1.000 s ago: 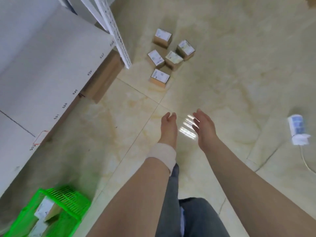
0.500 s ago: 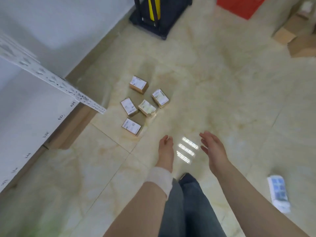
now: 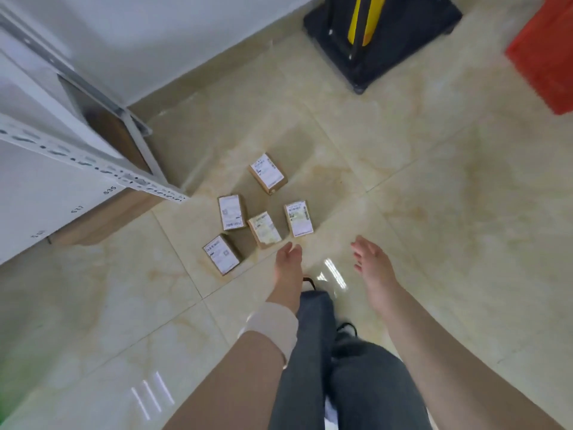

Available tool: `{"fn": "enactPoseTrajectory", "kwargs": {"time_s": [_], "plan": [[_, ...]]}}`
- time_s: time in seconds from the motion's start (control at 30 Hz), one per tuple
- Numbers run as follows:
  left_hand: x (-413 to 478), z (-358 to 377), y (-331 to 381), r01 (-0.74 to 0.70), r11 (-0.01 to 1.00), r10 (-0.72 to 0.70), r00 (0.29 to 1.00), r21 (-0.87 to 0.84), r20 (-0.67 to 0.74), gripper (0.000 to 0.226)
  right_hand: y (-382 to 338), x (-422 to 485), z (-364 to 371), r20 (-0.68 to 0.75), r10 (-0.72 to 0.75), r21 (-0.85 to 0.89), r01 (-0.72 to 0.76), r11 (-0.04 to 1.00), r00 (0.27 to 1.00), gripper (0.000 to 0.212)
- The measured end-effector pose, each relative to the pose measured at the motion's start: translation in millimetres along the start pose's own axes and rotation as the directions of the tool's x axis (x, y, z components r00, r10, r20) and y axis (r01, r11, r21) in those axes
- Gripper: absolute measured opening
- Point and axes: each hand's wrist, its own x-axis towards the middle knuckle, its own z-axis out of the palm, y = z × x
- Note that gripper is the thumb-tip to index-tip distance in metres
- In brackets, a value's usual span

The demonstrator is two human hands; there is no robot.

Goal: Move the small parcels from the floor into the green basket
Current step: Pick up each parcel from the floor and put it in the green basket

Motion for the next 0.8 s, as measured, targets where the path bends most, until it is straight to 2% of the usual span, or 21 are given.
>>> {"fn": "enactPoseTrajectory", "kwargs": {"time_s": [0.23,0.33,0.4,0.6,0.7,0.8], "plan": [[30,18,27,0.068,0.996,-0.076,0.987,-0.059,-0.141,0.044,-41,59,-3,0.165,0.052,-0.229,-0.013,0.973,0.985,0.051],[75,27,23,0.022,0.999,-0.028,0.986,-0.039,-0.167,0.043,-43,111,7,0.22,0.083,-0.326,-0.007,0.945,0.972,0.054],[127,36,12,-0.026,1.0,0.024,0.983,-0.008,-0.182,0.041,-34,167,20,0.279,0.064,-0.389,0.052,0.92,0.958,0.055],[318,63,-55,-0.037,0.993,0.065,0.965,0.114,-0.254,0.06,55,352,85,0.348,0.055,-0.484,0.129,0.865,0.936,0.056],[384,67,-84,-0.063,0.978,0.119,0.95,0.198,-0.288,0.061,107,408,120,0.433,0.008,-0.517,0.242,0.821,0.901,0.037],[429,62,-105,-0.053,0.963,0.145,0.929,0.264,-0.34,0.053,146,444,137,0.452,-0.046,-0.486,0.289,0.824,0.891,0.058]]}}
